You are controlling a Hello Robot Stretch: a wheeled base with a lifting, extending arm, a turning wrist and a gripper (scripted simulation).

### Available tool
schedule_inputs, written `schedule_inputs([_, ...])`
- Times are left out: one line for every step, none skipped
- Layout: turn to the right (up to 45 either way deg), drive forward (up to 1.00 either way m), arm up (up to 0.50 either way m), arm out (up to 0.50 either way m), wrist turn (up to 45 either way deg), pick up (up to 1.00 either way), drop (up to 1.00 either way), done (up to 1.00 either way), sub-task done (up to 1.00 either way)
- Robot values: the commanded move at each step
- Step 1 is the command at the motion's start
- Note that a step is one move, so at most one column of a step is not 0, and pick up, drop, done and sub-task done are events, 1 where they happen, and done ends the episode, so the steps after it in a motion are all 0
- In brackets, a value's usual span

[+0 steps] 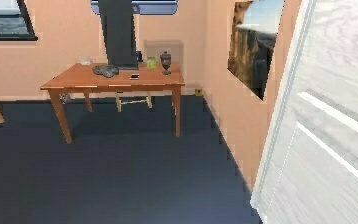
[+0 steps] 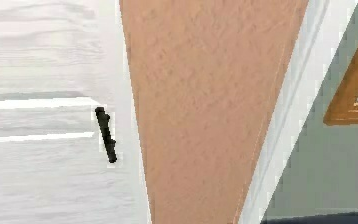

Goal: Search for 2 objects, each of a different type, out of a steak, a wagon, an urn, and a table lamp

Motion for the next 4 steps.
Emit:
schedule_inputs([0.0,1.00,0.00,0.00,0.0,0.00,0.00,0.00,0.00])
schedule_inputs([-39.0,0.00,0.00,0.00,0.0,0.00,0.00,0.00,0.00])
schedule_inputs([0.0,0.05,0.00,0.00,0.0,0.00,0.00,0.00,0.00])
schedule_inputs([-21.0,0.00,0.00,0.00,0.0,0.00,0.00,0.00,0.00])
